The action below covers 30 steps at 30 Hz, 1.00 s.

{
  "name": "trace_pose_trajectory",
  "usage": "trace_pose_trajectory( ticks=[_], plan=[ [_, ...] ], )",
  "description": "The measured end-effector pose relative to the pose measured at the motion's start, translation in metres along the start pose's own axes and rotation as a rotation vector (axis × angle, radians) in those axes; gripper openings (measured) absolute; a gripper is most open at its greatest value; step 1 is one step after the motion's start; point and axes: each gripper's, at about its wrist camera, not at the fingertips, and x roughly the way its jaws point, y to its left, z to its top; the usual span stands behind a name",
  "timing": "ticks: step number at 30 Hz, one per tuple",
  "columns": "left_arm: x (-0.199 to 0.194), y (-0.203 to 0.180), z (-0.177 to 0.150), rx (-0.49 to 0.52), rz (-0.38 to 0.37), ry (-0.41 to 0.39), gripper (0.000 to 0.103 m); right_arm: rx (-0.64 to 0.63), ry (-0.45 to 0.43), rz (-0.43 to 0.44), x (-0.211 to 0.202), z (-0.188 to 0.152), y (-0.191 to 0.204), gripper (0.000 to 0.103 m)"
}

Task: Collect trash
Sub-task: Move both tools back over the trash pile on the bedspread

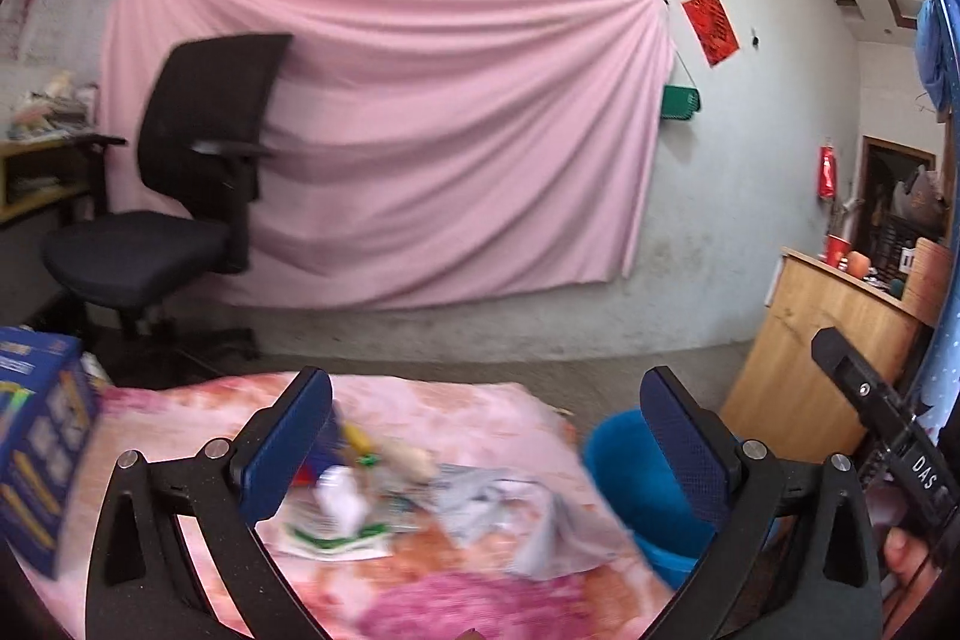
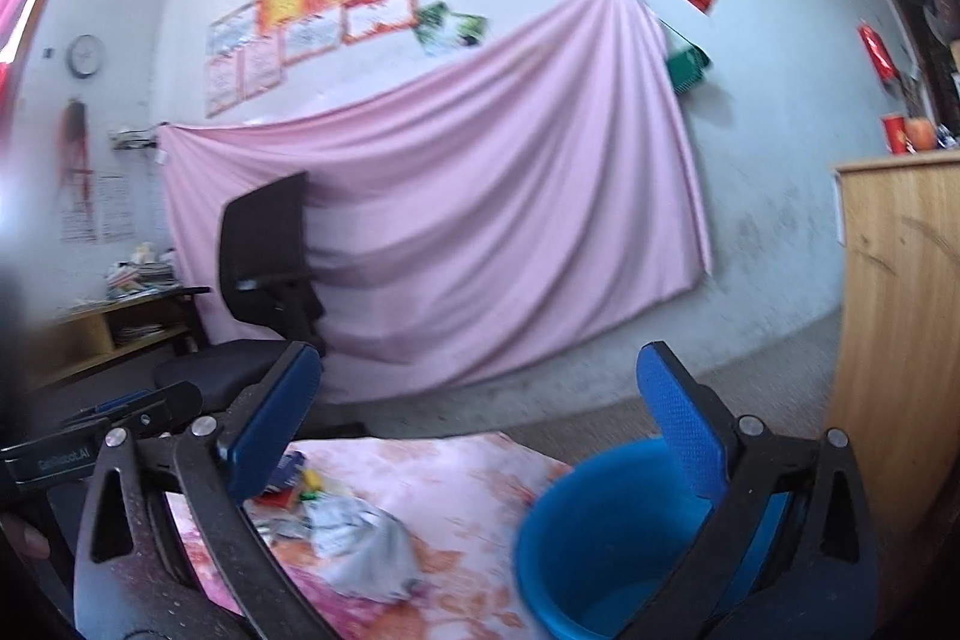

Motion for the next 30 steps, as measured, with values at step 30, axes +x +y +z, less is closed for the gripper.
trace_pose_trajectory(
  ticks=[30],
  plan=[
    [0.005,0.104,-0.052,-0.037,0.1,0.305,0.1,-0.098,0.441,0.034,0.078,-0.062,0.044,0.103]
  ],
)
